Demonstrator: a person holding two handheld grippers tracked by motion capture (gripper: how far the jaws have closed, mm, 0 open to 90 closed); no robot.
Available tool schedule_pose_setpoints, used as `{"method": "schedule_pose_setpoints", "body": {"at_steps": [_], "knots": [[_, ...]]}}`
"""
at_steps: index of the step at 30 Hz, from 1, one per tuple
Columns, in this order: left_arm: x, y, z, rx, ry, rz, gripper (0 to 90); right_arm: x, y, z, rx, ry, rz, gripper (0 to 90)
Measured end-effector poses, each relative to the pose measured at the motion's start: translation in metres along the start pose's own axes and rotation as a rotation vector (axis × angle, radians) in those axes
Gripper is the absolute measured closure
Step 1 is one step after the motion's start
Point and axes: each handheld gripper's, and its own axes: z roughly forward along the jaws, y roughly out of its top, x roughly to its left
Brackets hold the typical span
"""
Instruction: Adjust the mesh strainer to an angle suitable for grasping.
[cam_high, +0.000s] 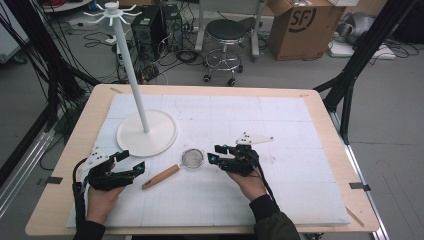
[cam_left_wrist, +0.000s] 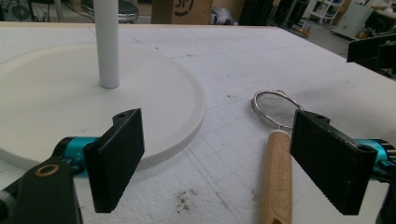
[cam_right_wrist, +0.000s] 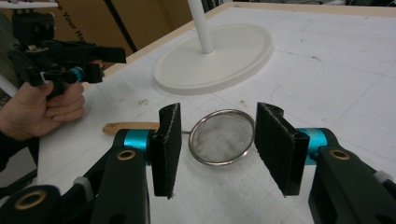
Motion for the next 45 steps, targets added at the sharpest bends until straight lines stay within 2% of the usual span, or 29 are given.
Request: {"method": "schedule_pose_setpoints", "body": {"at_steps": [4,9,12,16,20,27,31,33,36,45], "knots": [[0.001,0.000,0.000,-0.003,0.003,0.002,18.6,0.004,0.007,0.009,0.006,0.035,-0.003,55.8],[0.001,0.000,0.000,-0.003,0.003,0.001,18.7,0.010,0.013,0.019,0.015,0.043,-0.013,63.2],[0.000,0.000,0.000,-0.003,0.005,0.002,18.7,0.010,0.015,0.028,0.040,0.068,0.037,66.7],[0.000,0.000,0.001,-0.003,0.003,0.007,18.7,0.009,0.014,0.035,0.061,0.067,0.043,68.2],[0.000,0.000,0.000,-0.006,0.004,0.004,18.8,0.010,0.015,0.041,0.054,0.059,0.045,71.4],[0.000,0.000,0.000,-0.008,0.003,0.003,18.8,0.011,0.016,0.052,0.076,0.046,0.037,79.3],[0.000,0.000,0.000,-0.010,0.006,0.005,18.8,0.016,0.018,0.063,0.110,0.034,0.048,83.2],[0.000,0.000,0.000,-0.011,0.005,0.003,18.8,0.017,0.018,0.069,0.131,0.012,0.066,84.2],[0.000,0.000,0.000,-0.009,0.004,0.005,19.0,0.018,0.017,0.079,0.163,-0.034,0.053,87.0],[0.001,0.000,0.000,-0.010,0.005,0.006,19.1,0.024,0.022,0.102,0.216,-0.026,0.043,89.7]]}}
